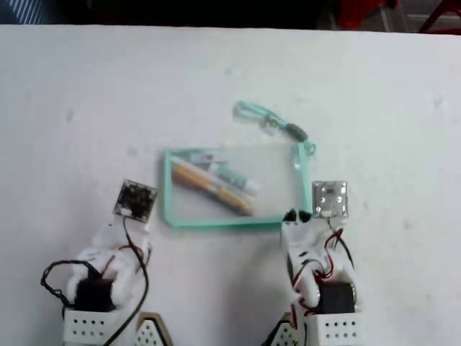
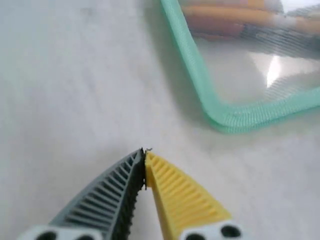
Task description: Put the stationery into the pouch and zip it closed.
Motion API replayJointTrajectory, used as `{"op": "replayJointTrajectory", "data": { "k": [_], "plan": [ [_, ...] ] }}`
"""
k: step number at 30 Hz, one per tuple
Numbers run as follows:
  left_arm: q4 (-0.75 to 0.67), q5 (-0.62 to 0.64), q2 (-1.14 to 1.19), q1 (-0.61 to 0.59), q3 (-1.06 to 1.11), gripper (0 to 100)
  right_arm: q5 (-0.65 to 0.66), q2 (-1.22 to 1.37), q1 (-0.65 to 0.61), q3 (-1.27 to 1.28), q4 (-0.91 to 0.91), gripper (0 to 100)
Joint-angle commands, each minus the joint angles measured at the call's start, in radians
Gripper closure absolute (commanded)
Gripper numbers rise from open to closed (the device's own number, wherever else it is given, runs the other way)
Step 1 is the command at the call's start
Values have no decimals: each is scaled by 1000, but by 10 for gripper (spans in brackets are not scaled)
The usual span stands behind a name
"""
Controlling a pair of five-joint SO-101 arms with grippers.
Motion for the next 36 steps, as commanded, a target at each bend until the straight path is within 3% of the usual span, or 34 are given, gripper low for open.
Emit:
{"op": "replayJointTrajectory", "data": {
  "k": [1,6,26,32,36],
  "plan": [
    [58,-6,-7,13,-2,976,-9,-5,1,8,91,954],
    [58,-5,-7,13,-2,976,-9,-5,-2,8,180,954],
    [58,-3,-7,12,-2,976,-3,-5,-2,8,179,957],
    [61,129,-7,-35,-2,976,-3,-5,-1,8,179,957],
    [61,126,-7,-28,-2,976,-3,-5,4,8,179,956]
  ]
}}
